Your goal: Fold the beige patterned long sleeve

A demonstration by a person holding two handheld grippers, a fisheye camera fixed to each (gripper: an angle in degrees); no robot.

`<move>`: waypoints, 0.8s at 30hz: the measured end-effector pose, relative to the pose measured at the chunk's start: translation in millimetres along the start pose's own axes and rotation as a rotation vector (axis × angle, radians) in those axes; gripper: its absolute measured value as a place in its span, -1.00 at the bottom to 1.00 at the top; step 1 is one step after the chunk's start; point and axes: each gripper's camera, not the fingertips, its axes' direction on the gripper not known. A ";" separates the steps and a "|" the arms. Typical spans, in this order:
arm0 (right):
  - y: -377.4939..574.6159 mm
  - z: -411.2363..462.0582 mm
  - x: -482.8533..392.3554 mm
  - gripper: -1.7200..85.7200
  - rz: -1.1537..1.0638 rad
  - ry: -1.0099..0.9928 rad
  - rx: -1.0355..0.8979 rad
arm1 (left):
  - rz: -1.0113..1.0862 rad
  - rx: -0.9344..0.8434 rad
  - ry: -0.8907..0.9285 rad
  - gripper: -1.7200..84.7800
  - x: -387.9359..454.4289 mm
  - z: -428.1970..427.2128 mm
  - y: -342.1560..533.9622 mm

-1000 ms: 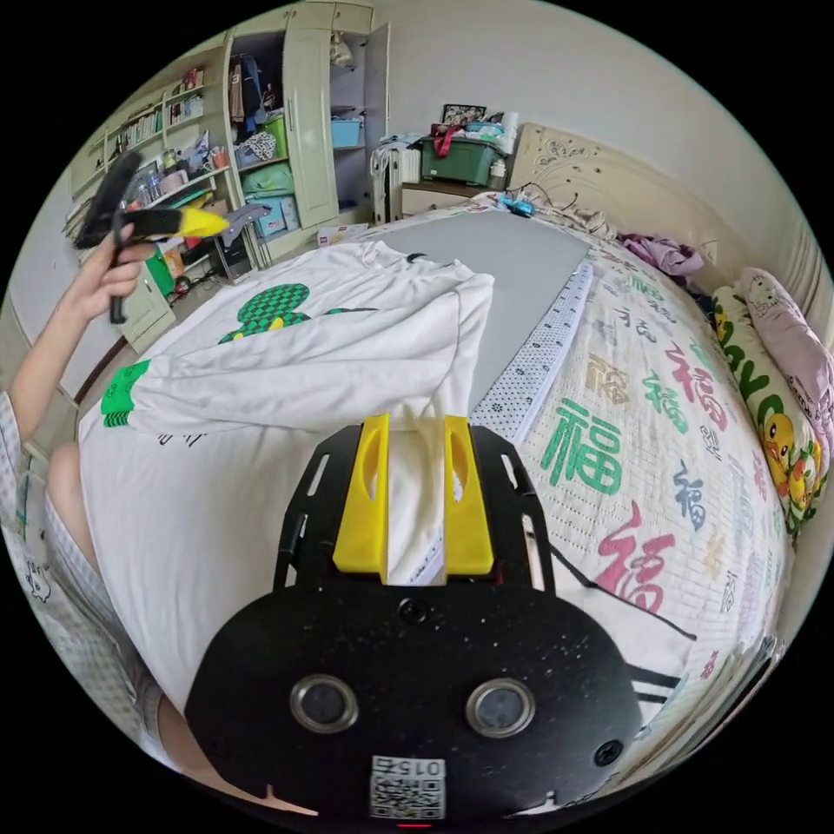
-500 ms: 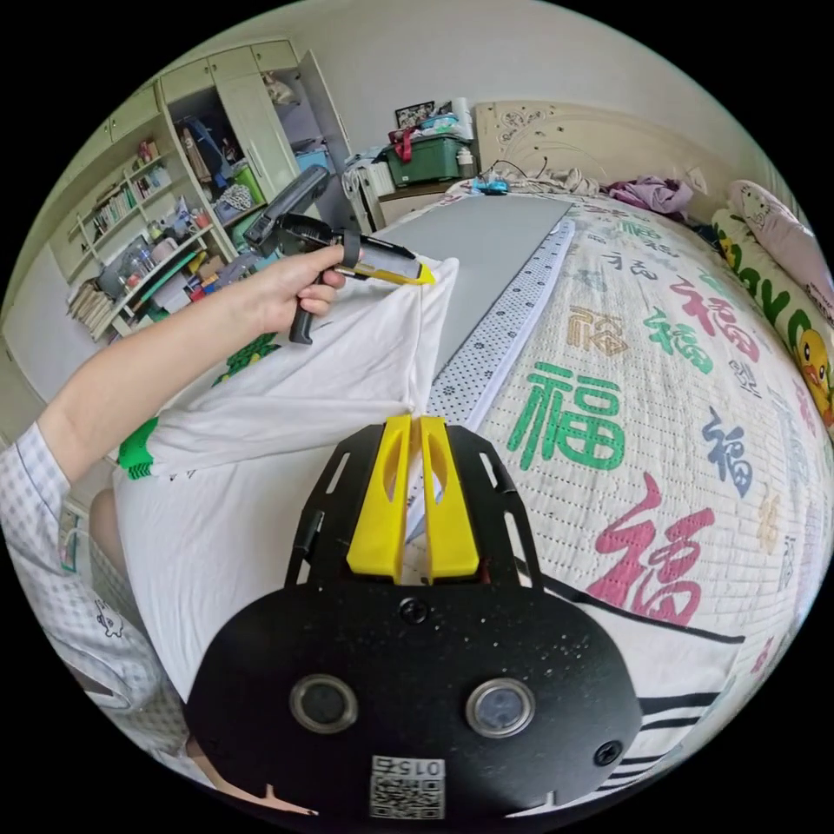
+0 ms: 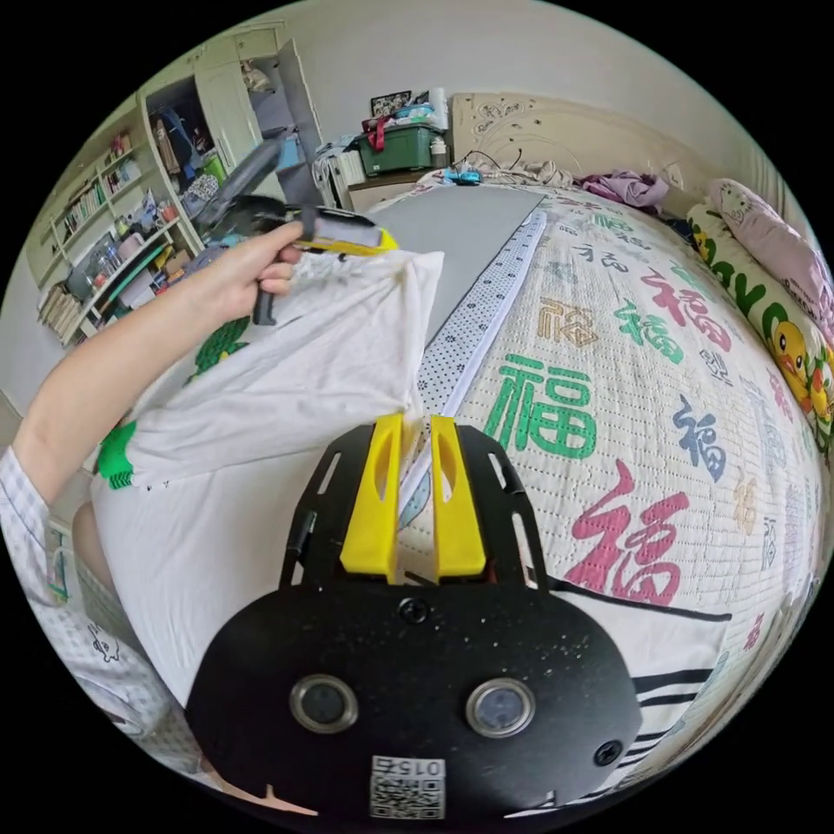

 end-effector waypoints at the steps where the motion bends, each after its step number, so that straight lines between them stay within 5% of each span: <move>1: 0.4 -3.5 2.2 -0.78 0.011 -0.018 0.007 | 0.020 0.039 0.025 -0.80 -2.8 -36.0 20.5; 8: 11.5 -63.3 -16.2 -0.77 0.082 -0.001 0.117 | 0.307 -0.075 0.065 -0.79 19.9 -247.6 270.6; 13: 31.5 -69.8 -33.9 -0.78 0.157 -0.080 0.087 | 0.354 -0.062 0.024 -0.79 28.8 -306.2 421.7; 17: 57.4 -73.3 -36.2 -0.77 0.278 -0.175 0.140 | 0.354 -0.045 0.048 -0.76 32.6 -303.4 463.7; 24: 33.2 -60.3 -49.7 -0.77 0.253 0.012 0.086 | 0.454 -0.032 -0.068 -0.74 87.6 -292.6 466.0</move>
